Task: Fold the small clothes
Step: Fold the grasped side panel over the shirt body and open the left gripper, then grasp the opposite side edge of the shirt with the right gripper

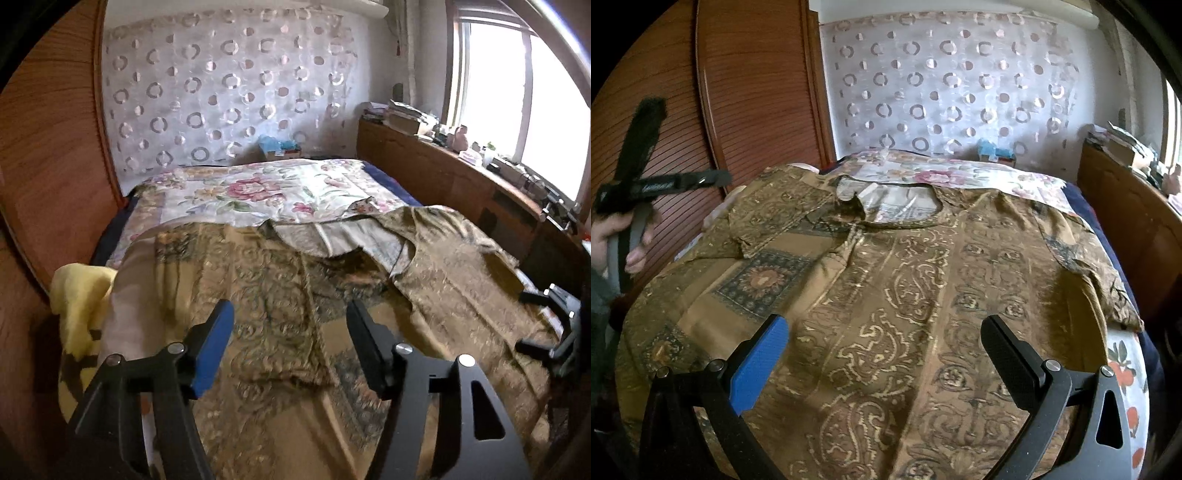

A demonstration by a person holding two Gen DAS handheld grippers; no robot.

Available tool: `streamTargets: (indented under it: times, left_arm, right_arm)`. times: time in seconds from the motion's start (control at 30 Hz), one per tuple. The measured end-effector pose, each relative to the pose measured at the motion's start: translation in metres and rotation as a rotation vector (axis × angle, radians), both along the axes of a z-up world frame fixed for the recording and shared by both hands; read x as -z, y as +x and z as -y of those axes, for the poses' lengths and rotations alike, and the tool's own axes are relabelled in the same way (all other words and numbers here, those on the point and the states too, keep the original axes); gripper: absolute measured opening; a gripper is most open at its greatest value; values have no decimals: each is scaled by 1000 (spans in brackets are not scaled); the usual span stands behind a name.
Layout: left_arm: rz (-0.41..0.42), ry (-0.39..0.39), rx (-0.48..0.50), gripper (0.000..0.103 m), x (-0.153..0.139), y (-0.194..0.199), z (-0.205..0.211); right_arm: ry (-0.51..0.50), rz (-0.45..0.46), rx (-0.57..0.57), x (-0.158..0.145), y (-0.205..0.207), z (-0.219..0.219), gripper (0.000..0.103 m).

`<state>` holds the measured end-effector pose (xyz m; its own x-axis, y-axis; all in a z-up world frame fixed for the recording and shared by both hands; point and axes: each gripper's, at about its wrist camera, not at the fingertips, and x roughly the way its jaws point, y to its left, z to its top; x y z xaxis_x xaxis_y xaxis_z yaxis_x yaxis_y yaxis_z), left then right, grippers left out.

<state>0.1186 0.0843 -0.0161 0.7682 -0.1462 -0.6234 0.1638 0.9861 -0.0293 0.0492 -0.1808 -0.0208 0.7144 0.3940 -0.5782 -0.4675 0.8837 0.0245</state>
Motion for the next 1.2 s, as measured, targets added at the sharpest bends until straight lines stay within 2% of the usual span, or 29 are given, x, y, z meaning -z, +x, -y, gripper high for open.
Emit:
streamTargets:
  times: [0.2, 0.47, 0.57, 0.87, 0.97, 1.2]
  left_arm:
    - [27, 35, -25, 65, 14, -32, 8]
    - [-11, -48, -30, 66, 39, -53, 23]
    - [-28, -51, -23, 66, 48, -55, 33]
    - [-15, -46, 1, 66, 45, -63, 51]
    - [-16, -36, 16, 66, 45, -63, 59]
    - [-33, -19, 46, 66, 50, -62, 72]
  right_arm:
    - [4, -2, 33, 1, -2, 16, 103]
    - [-7, 3, 84, -1, -6, 42, 103]
    - [-29, 10, 109, -1, -6, 53, 103]
    - [-68, 26, 232, -10, 11, 103, 102]
    - [-82, 13, 281, -13, 23, 122, 99]
    - [-51, -71, 353, -13, 58, 155, 79]
